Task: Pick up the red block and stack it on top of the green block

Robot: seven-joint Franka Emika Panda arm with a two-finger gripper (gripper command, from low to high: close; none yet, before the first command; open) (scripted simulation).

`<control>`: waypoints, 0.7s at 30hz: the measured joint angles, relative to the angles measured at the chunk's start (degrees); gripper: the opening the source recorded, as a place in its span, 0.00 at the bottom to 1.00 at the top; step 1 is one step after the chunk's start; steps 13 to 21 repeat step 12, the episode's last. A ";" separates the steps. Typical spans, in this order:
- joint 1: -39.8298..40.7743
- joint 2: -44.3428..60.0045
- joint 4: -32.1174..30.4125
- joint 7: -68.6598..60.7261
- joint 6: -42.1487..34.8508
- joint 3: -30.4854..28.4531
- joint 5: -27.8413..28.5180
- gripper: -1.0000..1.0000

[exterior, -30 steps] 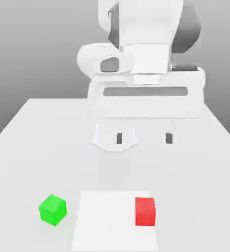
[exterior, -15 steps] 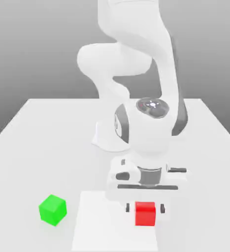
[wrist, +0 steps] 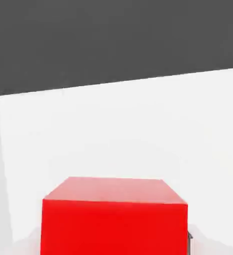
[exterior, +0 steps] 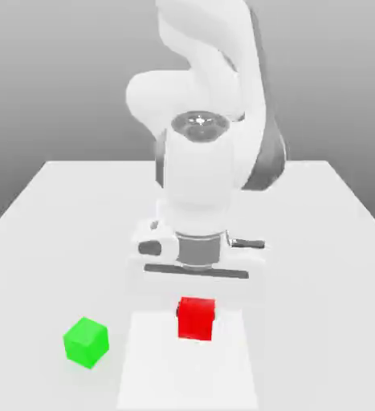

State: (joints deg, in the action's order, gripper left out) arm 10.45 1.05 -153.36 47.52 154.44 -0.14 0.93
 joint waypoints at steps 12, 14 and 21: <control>12.24 7.97 1.03 -10.12 6.91 -0.47 -1.22 1.00; 12.24 7.97 1.03 -10.12 6.91 -0.47 -1.22 1.00; 12.24 7.97 1.03 -10.12 6.91 -0.47 -1.22 1.00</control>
